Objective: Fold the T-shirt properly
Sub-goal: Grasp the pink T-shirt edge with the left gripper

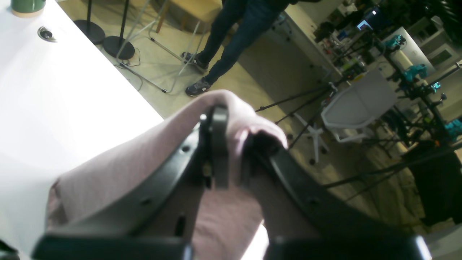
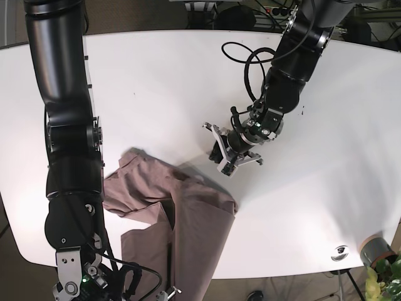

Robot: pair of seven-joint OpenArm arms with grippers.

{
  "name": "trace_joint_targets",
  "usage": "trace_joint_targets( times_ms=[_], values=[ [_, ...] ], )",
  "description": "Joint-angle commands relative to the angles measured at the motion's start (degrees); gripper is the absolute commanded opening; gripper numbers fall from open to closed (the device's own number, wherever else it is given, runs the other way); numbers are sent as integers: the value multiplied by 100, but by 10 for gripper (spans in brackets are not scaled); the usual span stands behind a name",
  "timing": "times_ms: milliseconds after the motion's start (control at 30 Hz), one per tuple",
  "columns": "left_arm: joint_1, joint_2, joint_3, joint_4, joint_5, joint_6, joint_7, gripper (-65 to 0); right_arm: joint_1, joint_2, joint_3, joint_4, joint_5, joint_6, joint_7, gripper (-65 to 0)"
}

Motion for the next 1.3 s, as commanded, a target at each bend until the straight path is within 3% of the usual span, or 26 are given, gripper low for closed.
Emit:
trace_joint_targets(
  times_ms=[0, 100, 200, 467, 600, 800, 900, 1067, 1167, 1267],
  values=[
    [-102, 92, 31, 419, -34, -40, -133, -411, 204, 18, 48, 87, 6, -38, 190, -631],
    [-146, 259, 75, 437, -25, -40, -133, -275, 177, 0, 48, 70, 6, -38, 198, -631],
    [-234, 549, 216, 419, -16, -14, -142, -217, 151, -9, 48, 87, 6, -38, 198, -631],
    [-1139, 1191, 726, -829, -16, 4, -248, -212, 151, -17, 48, 79, 6, -38, 198, -631],
    [-1570, 1578, 778, -1946, -16, 12, -925, -212, 151, -17, 39, 70, 6, -20, 198, -631],
    [-2062, 1585, 901, -3036, -16, 496, -1654, -207, 151, -17, 39, 79, 15, -11, 198, -631],
    [-2142, 1585, 1508, -3203, -34, 689, -1874, -160, 142, -17, 39, 79, 24, -11, 198, -631],
    [-2168, 1585, 2334, -3431, -42, 1472, -1927, -88, 72, -17, 39, 87, 15, -11, 198, -631],
    [-2168, 1585, 2422, -3642, -42, 1463, -1909, -79, 54, -17, 39, 87, 24, -11, 198, -631],
    [-2168, 1585, 2422, -3906, -51, 1340, -1909, -115, 36, -17, 39, 87, 32, -11, 198, -631]
  ],
)
